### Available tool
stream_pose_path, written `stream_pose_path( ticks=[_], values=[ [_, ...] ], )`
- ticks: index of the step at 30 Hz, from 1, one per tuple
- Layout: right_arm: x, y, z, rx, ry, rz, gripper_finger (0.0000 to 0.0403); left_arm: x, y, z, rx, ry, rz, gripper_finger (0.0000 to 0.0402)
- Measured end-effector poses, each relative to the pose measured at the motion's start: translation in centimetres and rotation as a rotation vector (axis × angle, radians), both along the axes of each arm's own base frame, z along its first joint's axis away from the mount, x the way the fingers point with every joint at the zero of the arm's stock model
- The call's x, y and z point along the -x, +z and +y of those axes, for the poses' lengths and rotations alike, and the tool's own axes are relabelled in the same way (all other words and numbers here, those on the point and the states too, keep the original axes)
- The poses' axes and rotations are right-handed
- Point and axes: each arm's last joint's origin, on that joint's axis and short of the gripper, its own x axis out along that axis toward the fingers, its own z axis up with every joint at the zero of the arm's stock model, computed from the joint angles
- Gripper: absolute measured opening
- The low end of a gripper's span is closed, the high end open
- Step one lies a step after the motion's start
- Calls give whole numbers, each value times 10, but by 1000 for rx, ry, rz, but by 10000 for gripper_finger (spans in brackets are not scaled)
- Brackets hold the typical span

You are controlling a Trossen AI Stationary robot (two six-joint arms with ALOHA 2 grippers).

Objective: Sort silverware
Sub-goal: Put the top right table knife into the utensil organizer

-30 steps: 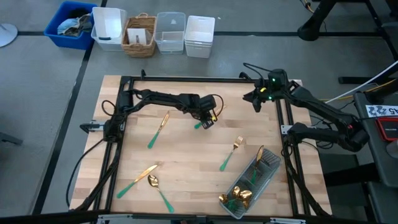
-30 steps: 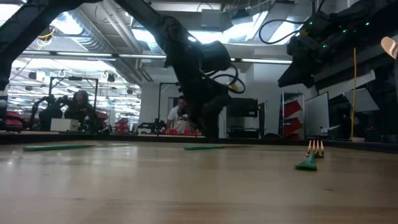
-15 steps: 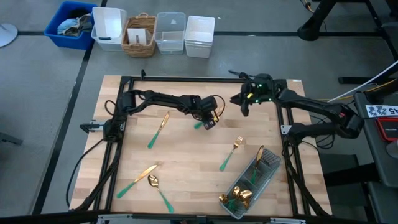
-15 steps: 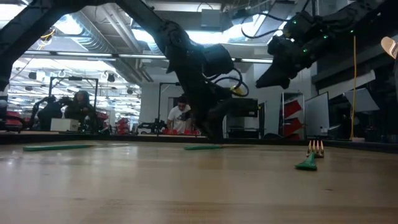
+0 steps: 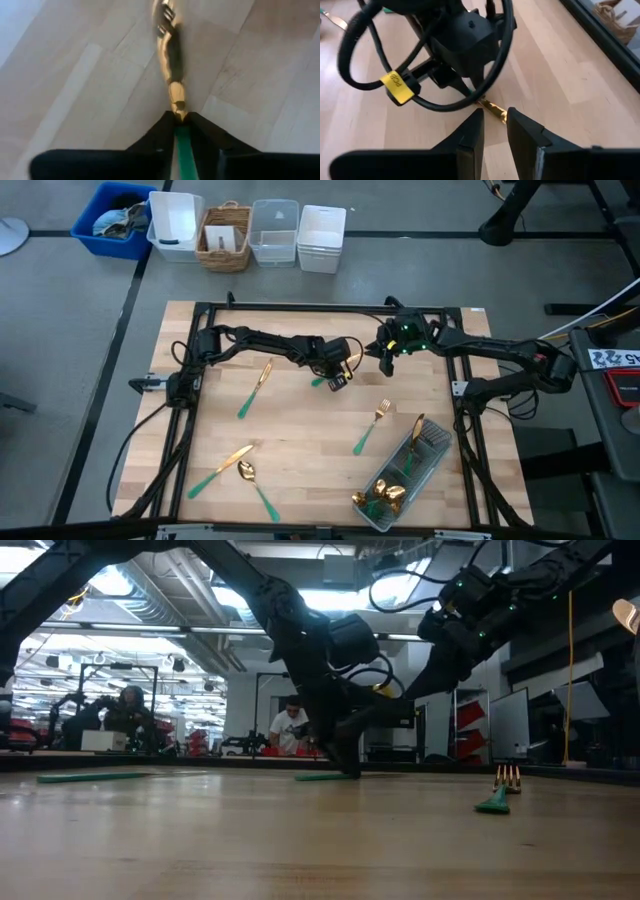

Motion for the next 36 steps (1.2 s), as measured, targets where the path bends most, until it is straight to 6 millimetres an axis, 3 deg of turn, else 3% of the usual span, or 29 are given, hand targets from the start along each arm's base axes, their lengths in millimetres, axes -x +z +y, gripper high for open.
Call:
stream_pose_path(
  ticks=[5, 12, 27, 36],
  values=[
    [0, -1, -1, 0, -8, 9, 83, 0, -1, 0, -2, 3, 3, 11],
    [0, -2, -1, -5, -3, 9, 83, 0, -1, 0, 38, 14, -11, 25],
    [8, 1, 5, -44, 18, 46, 83, -4, 7, 20, 304, -5, -165, 8],
    [13, 2, 8, -39, 32, 69, 83, -4, 7, 25, 280, -49, -177, 18]
  ],
)
